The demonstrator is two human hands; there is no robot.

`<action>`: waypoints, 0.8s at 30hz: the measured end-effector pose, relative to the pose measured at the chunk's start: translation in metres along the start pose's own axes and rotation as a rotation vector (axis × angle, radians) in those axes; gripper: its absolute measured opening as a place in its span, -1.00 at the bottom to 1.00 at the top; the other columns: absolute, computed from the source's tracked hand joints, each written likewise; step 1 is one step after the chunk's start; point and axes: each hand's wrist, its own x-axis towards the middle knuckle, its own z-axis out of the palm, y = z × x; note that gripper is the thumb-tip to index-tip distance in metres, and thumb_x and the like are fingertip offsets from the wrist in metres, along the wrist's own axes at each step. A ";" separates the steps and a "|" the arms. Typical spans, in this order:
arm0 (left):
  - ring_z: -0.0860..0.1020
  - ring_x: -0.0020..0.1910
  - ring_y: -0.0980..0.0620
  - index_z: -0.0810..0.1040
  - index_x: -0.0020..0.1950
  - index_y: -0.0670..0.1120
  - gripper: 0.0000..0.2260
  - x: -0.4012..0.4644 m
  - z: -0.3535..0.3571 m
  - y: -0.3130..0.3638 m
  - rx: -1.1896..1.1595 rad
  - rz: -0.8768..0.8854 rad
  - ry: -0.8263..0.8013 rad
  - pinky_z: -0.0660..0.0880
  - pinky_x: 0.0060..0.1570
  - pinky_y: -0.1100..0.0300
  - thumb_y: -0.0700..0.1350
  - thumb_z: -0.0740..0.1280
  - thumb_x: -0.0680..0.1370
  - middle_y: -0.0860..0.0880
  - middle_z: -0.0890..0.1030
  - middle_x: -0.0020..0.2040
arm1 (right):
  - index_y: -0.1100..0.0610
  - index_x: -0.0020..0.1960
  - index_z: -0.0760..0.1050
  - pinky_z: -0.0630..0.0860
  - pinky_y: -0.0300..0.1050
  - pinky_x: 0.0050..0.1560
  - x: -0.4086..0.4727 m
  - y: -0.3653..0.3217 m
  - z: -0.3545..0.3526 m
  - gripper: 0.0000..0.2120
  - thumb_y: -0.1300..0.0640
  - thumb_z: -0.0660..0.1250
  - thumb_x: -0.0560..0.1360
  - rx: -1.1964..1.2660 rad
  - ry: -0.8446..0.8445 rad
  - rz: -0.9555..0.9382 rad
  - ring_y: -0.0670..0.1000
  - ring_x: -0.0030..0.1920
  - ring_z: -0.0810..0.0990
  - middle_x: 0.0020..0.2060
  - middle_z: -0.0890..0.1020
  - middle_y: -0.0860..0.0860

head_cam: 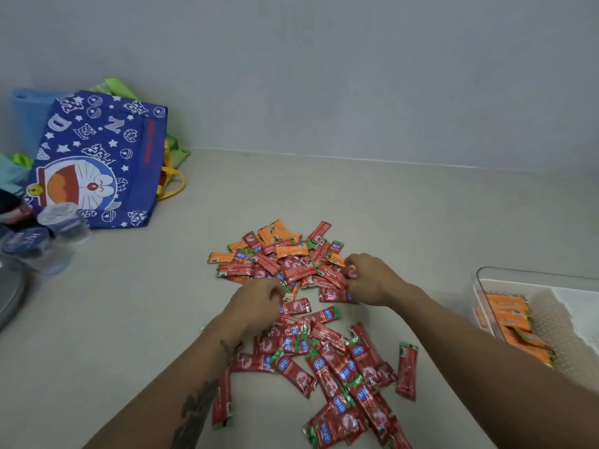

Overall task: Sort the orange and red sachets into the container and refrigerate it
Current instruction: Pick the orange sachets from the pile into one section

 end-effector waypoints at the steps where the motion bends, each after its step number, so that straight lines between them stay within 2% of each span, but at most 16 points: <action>1: 0.56 -0.09 0.07 0.62 0.17 -0.01 -0.76 0.007 0.005 0.000 -0.009 -0.009 0.002 0.55 -0.01 0.11 -0.14 0.20 0.61 -0.01 0.62 0.15 | 0.16 0.29 0.47 0.55 0.02 0.11 0.011 -0.002 0.001 -0.66 0.14 0.28 0.53 -0.003 -0.001 0.012 0.14 0.13 0.56 0.18 0.59 0.12; 4: 0.52 0.05 0.01 0.61 0.17 -0.02 -0.77 0.030 0.024 0.009 0.033 -0.043 0.082 0.53 0.09 0.02 -0.04 0.22 0.60 -0.01 0.59 0.17 | 0.12 0.26 0.46 0.57 -0.04 -0.03 0.043 -0.002 0.008 -0.69 0.18 0.26 0.53 0.044 -0.014 0.076 0.07 0.02 0.58 0.13 0.61 0.10; 7: 0.41 0.25 -0.06 0.45 0.36 -0.02 -0.63 0.048 0.045 0.018 0.166 -0.100 0.186 0.40 0.25 0.00 0.08 0.22 0.60 -0.02 0.48 0.29 | 0.11 0.21 0.46 0.54 -0.06 -0.03 0.065 0.002 0.022 -0.74 0.14 0.27 0.53 0.041 -0.029 0.135 0.07 0.02 0.56 0.12 0.59 0.09; 9: 0.37 0.27 -0.07 0.35 0.41 -0.03 -0.56 0.054 0.056 0.019 0.251 -0.095 0.232 0.36 0.25 0.00 0.12 0.23 0.58 -0.03 0.44 0.31 | 0.09 0.17 0.47 0.53 -0.04 -0.02 0.073 0.007 0.031 -0.77 0.07 0.28 0.53 0.011 0.006 0.162 0.07 0.01 0.54 0.09 0.55 0.07; 12: 0.38 0.21 -0.06 0.34 0.37 -0.04 -0.58 0.058 0.066 0.015 0.268 -0.093 0.279 0.36 0.19 0.04 0.08 0.27 0.56 -0.02 0.45 0.26 | 0.07 0.13 0.48 0.47 -0.08 -0.06 0.077 0.014 0.043 -0.79 0.10 0.27 0.51 0.054 0.003 0.190 0.08 0.00 0.53 0.02 0.55 0.04; 14: 0.41 0.16 -0.04 0.37 0.30 -0.03 -0.65 0.060 0.065 0.014 0.247 -0.088 0.279 0.36 0.15 0.06 -0.02 0.30 0.54 0.00 0.49 0.20 | 0.06 0.05 0.47 0.51 -0.05 -0.10 0.076 0.018 0.047 -0.86 0.13 0.27 0.50 0.082 -0.029 0.197 0.04 -0.04 0.55 -0.05 0.59 0.01; 19: 0.52 -0.09 -0.01 0.48 0.06 0.00 -0.85 0.052 0.058 0.008 0.008 -0.001 0.310 0.44 -0.01 0.04 -0.15 0.26 0.51 0.06 0.55 -0.16 | 0.08 -0.05 0.44 0.57 0.04 -0.09 0.072 0.024 0.038 -0.96 0.19 0.23 0.55 0.209 -0.062 0.201 0.02 -0.10 0.61 -0.13 0.63 0.02; 21: 0.51 -0.13 0.05 0.52 -0.02 0.02 -0.88 0.047 0.057 0.004 -0.091 0.070 0.336 0.44 -0.03 0.06 -0.17 0.27 0.51 0.11 0.53 -0.19 | 0.09 -0.07 0.41 0.56 0.08 -0.10 0.070 0.026 0.031 -0.94 0.20 0.19 0.56 0.248 -0.016 0.206 0.08 -0.07 0.61 -0.10 0.62 0.06; 24: 0.47 -0.16 0.13 0.55 -0.07 -0.01 -0.88 0.039 0.056 0.003 -0.208 0.142 0.394 0.47 -0.12 0.12 -0.23 0.30 0.52 0.14 0.51 -0.16 | 0.06 0.00 0.40 0.49 -0.05 -0.24 0.068 0.023 0.028 -0.92 0.19 0.15 0.60 0.275 0.009 0.190 0.06 -0.08 0.59 -0.07 0.60 0.05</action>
